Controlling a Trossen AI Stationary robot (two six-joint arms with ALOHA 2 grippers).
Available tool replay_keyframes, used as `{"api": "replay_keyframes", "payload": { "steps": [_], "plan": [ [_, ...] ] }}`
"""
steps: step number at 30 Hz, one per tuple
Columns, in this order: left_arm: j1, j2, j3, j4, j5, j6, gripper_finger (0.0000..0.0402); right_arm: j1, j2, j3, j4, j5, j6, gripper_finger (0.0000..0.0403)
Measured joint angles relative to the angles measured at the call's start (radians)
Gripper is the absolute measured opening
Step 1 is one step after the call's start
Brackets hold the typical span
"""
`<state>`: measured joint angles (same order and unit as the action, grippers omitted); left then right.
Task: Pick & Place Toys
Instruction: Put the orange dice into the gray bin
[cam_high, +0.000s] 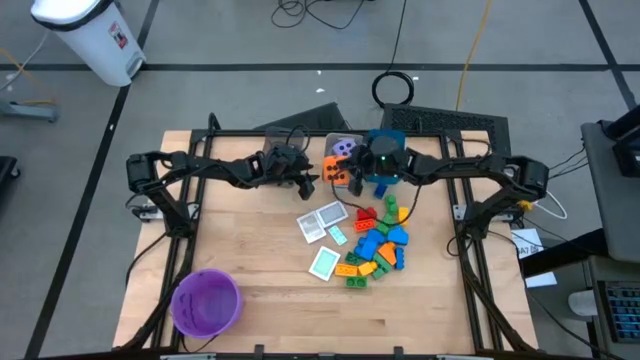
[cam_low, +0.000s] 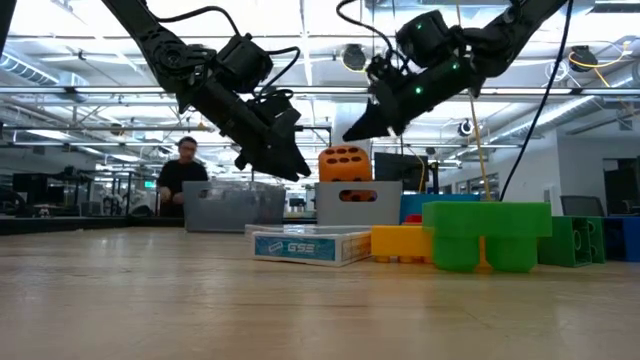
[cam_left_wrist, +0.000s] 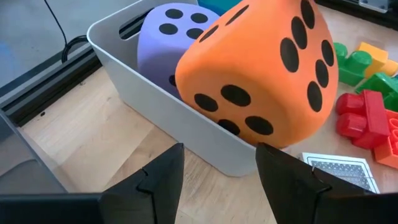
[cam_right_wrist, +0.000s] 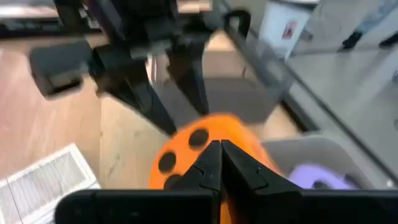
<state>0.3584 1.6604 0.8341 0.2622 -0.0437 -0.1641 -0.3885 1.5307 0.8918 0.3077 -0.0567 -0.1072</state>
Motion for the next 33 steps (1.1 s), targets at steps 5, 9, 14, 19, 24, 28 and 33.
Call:
{"api": "replay_keyframes", "payload": {
  "steps": [5, 9, 14, 19, 24, 28, 33],
  "plan": [
    [-0.001, 0.000, 0.000, 0.000, 0.001, -0.003, 0.0207, -0.001, 0.053, 0.004, -0.070, 0.003, 0.017, 0.0001],
    [-0.003, 0.000, 0.000, 0.000, 0.002, -0.003, 0.0207, 0.004, 0.038, 0.002, -0.076, 0.004, 0.024, 0.0001],
    [-0.003, 0.000, 0.000, -0.001, 0.001, -0.002, 0.0207, 0.003, -0.042, -0.005, -0.048, 0.009, 0.007, 0.0001],
    [-0.003, 0.000, 0.000, -0.001, 0.001, -0.002, 0.0207, -0.030, -0.079, -0.002, -0.015, 0.159, -0.038, 0.0001],
    [-0.003, 0.000, 0.000, -0.001, 0.001, -0.001, 0.0207, -0.111, -0.011, -0.003, -0.048, 0.053, -0.044, 0.0001],
    [-0.003, 0.000, 0.000, -0.001, 0.001, 0.000, 0.0207, -0.174, 0.066, -0.004, -0.081, -0.036, -0.036, 0.0000],
    [-0.003, 0.000, 0.000, -0.002, 0.001, 0.000, 0.0207, -0.221, 0.121, -0.001, -0.088, -0.205, -0.010, 0.0000]
  ]
}}
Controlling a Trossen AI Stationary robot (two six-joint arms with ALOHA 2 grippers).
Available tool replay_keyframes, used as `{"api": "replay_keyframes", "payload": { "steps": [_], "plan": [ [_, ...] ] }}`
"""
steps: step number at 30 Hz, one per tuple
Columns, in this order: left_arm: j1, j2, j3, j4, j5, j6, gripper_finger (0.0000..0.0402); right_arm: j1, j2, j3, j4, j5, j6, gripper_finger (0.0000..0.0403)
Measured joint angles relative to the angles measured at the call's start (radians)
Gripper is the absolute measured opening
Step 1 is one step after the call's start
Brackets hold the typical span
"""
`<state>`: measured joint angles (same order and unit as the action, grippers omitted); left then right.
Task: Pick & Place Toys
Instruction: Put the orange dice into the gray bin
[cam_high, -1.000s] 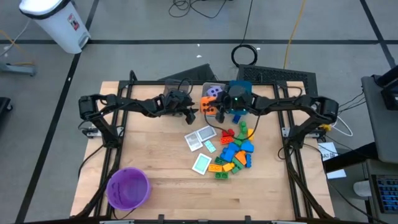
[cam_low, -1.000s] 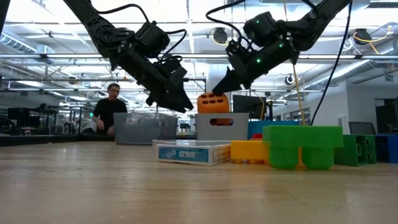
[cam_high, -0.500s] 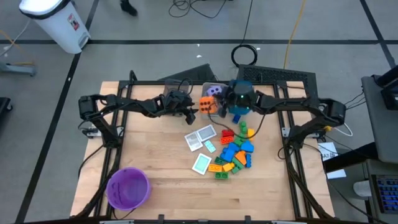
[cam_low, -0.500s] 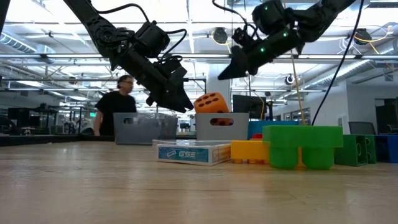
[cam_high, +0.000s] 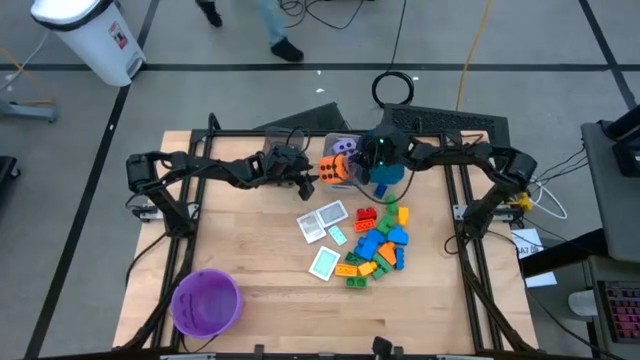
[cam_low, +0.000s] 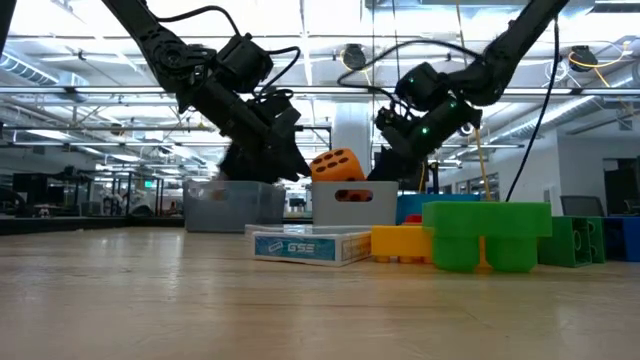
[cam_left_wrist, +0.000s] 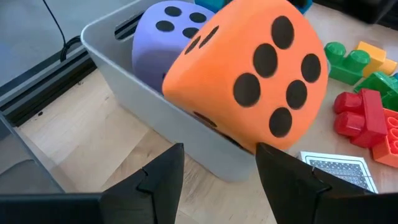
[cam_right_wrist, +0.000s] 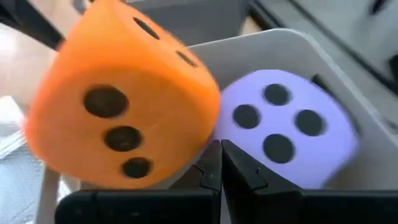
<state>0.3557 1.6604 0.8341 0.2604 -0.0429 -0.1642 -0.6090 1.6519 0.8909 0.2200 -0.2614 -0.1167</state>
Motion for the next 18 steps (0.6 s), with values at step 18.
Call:
{"api": "replay_keyframes", "payload": {
  "steps": [18],
  "plan": [
    [0.000, 0.000, 0.000, -0.004, 0.000, 0.000, 0.0207, 0.000, 0.030, -0.002, 0.050, 0.012, -0.012, 0.0000]
  ]
}}
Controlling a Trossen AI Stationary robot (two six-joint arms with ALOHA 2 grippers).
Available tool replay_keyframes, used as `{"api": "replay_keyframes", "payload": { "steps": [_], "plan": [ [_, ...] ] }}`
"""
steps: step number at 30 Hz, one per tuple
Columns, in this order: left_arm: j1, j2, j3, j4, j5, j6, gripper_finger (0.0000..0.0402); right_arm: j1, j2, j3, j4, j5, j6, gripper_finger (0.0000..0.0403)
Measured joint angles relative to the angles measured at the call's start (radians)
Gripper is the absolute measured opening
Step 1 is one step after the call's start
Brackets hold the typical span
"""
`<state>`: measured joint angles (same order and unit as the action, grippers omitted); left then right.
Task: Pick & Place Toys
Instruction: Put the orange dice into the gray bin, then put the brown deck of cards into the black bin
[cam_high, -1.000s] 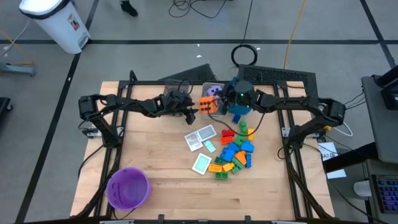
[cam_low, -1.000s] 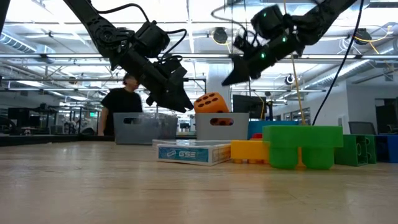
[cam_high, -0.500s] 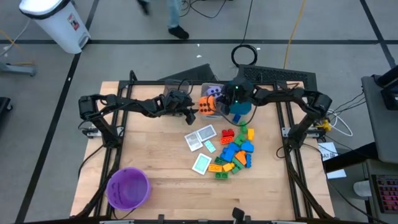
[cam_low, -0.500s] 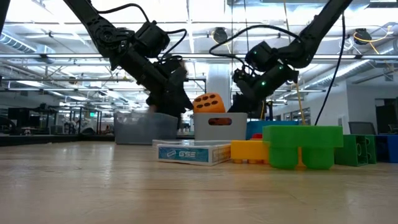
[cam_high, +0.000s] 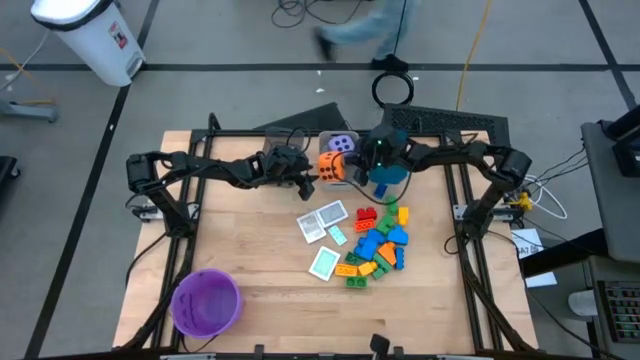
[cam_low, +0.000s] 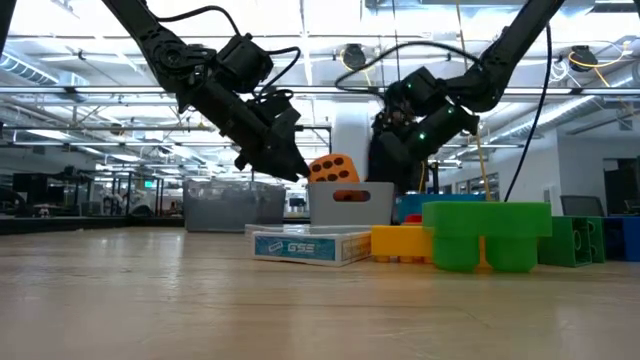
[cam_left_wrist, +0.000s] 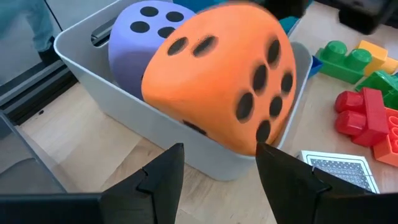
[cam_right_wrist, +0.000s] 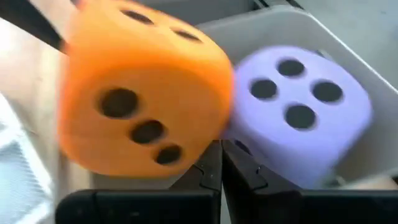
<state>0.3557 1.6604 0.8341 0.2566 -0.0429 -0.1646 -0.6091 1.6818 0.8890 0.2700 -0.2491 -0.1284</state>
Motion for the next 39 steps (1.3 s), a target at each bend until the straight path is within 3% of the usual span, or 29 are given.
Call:
{"api": "replay_keyframes", "payload": {
  "steps": [8, 15, 22, 31, 39],
  "plan": [
    [0.000, 0.000, 0.000, 0.000, 0.007, -0.002, 0.0207, -0.005, 0.073, 0.000, 0.049, 0.047, -0.022, 0.0000],
    [-0.001, 0.000, 0.000, -0.002, 0.008, -0.002, 0.0207, 0.036, 0.136, 0.000, 0.258, 0.263, -0.053, 0.0000],
    [-0.001, 0.000, 0.000, -0.028, 0.016, -0.001, 0.0207, 0.072, 0.135, 0.001, 0.418, 0.330, -0.092, 0.0000],
    [-0.001, -0.018, -0.001, -0.038, 0.016, 0.017, 0.0207, 0.108, 0.064, 0.002, 0.346, 0.327, -0.041, 0.0000],
    [0.004, -0.219, -0.001, -0.143, 0.015, 0.110, 0.0207, 0.188, -0.159, 0.001, 0.085, 0.326, -0.040, 0.0000]
  ]
}}
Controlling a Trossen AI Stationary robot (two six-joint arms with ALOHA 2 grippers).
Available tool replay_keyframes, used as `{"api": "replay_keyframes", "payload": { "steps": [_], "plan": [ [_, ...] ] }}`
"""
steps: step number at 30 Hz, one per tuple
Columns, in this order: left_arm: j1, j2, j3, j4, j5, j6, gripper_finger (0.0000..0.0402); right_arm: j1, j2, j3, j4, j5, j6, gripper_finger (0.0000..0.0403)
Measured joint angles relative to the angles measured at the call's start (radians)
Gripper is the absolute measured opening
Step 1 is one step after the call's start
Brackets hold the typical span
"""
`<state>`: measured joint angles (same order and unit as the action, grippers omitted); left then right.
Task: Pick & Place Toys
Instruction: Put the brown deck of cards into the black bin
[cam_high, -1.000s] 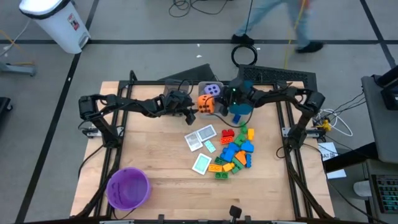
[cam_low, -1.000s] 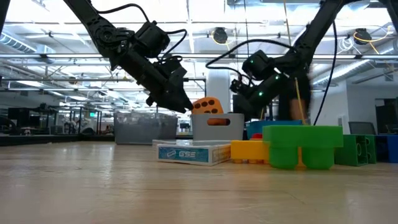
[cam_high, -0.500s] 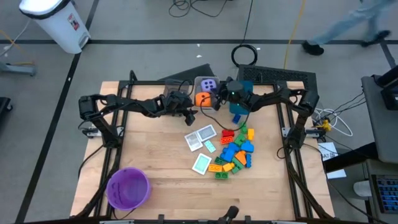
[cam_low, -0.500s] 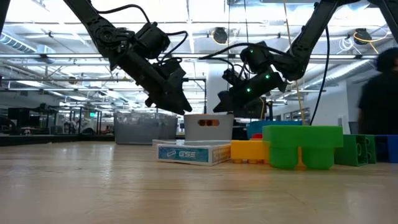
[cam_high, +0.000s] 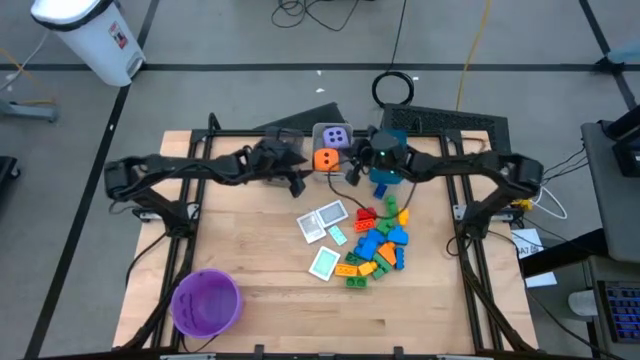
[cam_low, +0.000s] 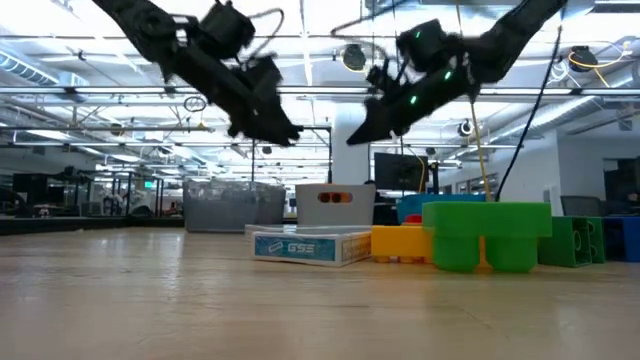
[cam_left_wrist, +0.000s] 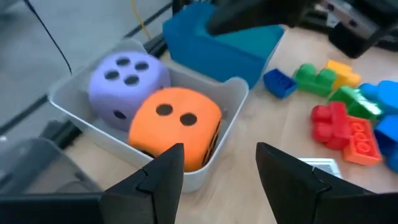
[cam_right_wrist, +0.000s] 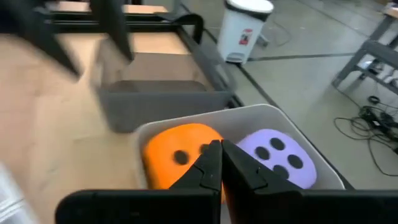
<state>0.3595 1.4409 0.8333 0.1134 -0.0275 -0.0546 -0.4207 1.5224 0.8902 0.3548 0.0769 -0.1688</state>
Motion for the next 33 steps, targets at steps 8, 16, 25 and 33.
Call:
{"api": "replay_keyframes", "payload": {
  "steps": [8, 16, 25, 33],
  "plan": [
    [0.002, -0.112, -0.005, -0.225, -0.096, 0.017, 0.0207, 0.022, -0.055, -0.071, -0.074, -0.120, 0.057, 0.0000],
    [-0.044, -0.111, -0.158, -0.122, 0.020, -0.081, 0.0207, 0.126, -0.072, -0.152, 0.087, -0.155, 0.097, 0.0000],
    [-0.140, 0.015, -0.202, -0.127, -0.093, -0.158, 0.0207, 0.216, -0.089, -0.170, 0.129, -0.153, 0.108, 0.0000],
    [-0.106, 0.014, -0.203, -0.151, -0.267, -0.138, 0.0207, 0.284, -0.132, -0.169, 0.112, -0.150, 0.109, 0.0000]
  ]
}}
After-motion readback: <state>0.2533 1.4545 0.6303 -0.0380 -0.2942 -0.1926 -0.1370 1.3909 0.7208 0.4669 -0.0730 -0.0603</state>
